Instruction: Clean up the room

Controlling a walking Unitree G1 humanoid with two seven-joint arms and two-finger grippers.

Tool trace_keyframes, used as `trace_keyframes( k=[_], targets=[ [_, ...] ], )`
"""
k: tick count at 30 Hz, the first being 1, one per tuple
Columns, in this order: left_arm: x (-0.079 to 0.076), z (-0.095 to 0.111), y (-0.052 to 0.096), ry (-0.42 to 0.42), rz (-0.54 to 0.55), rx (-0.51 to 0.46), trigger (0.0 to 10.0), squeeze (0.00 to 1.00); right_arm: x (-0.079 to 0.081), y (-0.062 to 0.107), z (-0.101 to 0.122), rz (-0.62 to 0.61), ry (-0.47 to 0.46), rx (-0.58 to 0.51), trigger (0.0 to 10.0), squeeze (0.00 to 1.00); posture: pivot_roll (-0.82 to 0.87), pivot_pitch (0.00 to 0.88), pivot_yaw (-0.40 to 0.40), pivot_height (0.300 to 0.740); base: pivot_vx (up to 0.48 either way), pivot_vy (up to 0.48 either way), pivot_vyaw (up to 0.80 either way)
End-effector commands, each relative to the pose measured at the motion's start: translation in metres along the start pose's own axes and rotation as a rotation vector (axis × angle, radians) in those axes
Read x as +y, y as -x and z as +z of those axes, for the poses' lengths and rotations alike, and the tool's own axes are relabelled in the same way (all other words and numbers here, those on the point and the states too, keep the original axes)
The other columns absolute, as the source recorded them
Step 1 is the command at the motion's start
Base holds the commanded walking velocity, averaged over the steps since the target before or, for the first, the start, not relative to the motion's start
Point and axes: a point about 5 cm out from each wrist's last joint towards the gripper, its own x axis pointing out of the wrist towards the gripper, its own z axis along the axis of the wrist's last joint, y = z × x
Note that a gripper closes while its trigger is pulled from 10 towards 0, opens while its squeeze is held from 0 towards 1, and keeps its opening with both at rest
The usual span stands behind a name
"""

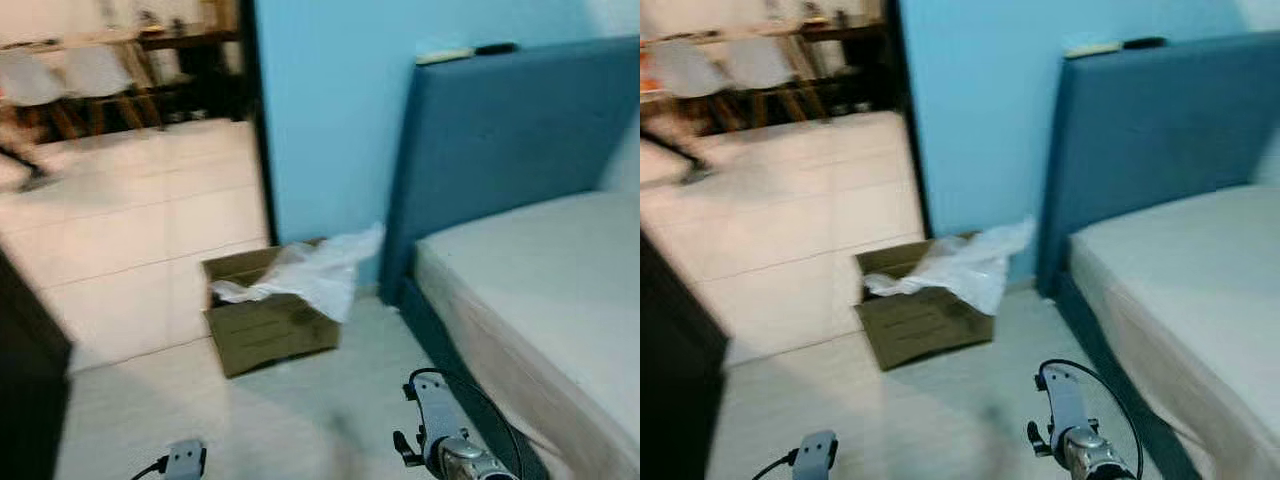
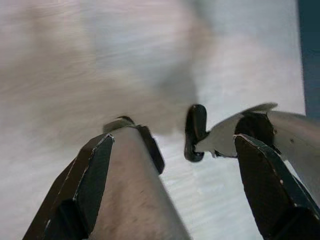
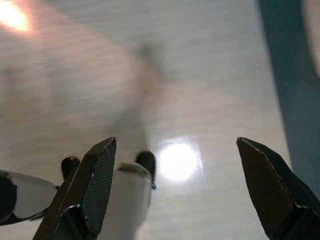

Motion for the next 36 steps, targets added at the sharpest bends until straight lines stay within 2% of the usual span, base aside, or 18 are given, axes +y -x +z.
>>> trace_keyframes(
  k=[1,4,9,21,31,34,35,36],
  targets=[
    [-0.003,0.001,-0.001,-0.042,0.003,0.001,10.0,0.0,-0.001,0.0,-0.002,-0.005,0.008,0.009,10.0,0.0,-0.07,0.0,0.011,0.7,0.0,0.0,-0.77],
    [0.001,-0.002,0.0,-0.076,0.051,0.002,10.0,0.0,-0.004,0.001,-0.006,-0.016,0.0,0.023,10.0,0.0,-0.07,0.0,0.004,0.7,0.0,0.0,-0.76],
    [0.004,-0.003,0.001,-0.076,0.079,-0.004,10.0,0.0,-0.006,0.001,-0.012,-0.026,-0.019,0.041,10.0,0.0,-0.07,0.0,-0.003,0.7,0.0,0.0,-0.77],
    [0.006,-0.006,0.002,-0.094,0.077,0.019,10.0,0.0,-0.007,0.002,-0.014,-0.028,-0.01,0.051,10.0,0.0,-0.07,0.0,0.0,0.7,0.0,0.0,-0.76],
    [0.004,0.004,0.0,-0.074,0.063,-0.003,10.0,0.0,-0.013,0.001,0.005,-0.054,-0.073,-0.014,10.0,0.0,-0.07,0.0,0.022,0.7,0.0,0.0,-0.76],
    [0.005,0.006,0.0,-0.07,0.062,-0.007,10.0,0.0,-0.014,0.001,0.009,-0.057,-0.077,-0.028,10.0,0.0,-0.08,0.0,0.028,0.7,0.0,0.0,-0.76],
    [0.004,0.012,-0.001,-0.064,0.06,-0.021,10.0,0.0,-0.01,0.001,0.012,-0.057,-0.039,-0.04,10.0,0.0,-0.08,0.0,0.039,0.7,0.0,0.0,-0.76],
    [0.004,0.012,-0.001,-0.064,0.06,-0.021,10.0,0.0,-0.01,0.001,0.012,-0.057,-0.039,-0.04,10.0,0.0,-0.08,0.0,0.039,0.7,0.0,0.0,-0.76]
  ],
)
